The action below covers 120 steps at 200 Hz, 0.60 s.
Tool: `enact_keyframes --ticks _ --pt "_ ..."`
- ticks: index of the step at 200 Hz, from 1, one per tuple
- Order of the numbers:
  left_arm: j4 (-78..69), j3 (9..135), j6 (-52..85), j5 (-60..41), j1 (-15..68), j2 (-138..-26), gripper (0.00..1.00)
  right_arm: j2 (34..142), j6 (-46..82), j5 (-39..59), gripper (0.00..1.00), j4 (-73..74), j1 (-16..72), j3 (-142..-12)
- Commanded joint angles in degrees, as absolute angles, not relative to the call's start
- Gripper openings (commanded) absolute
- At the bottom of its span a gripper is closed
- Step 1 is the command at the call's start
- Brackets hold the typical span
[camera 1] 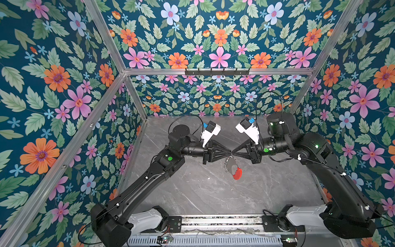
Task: Remove the keys from the keyring
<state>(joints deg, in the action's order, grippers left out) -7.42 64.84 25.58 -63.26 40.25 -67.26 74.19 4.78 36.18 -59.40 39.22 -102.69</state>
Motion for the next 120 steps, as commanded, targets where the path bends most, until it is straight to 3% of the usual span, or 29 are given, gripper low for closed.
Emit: enact_keyframes --ticks 1,21,59,120 --pt "-9.99 64.62 26.59 -64.51 40.34 -67.06 0.19 74.44 4.74 35.95 0.00 -57.39 39.51 -103.03" --pt "-10.11 64.49 26.72 -64.49 40.34 -67.24 0.16 74.53 5.14 35.73 0.00 -56.73 39.69 -103.10" --pt "-9.93 64.34 26.57 -64.07 40.33 -66.97 0.00 74.73 5.38 35.53 0.00 -55.84 40.20 -103.37" --pt "-10.72 63.35 25.04 -62.16 40.34 -65.11 0.00 73.36 7.02 35.50 0.00 -52.04 40.82 -100.99"
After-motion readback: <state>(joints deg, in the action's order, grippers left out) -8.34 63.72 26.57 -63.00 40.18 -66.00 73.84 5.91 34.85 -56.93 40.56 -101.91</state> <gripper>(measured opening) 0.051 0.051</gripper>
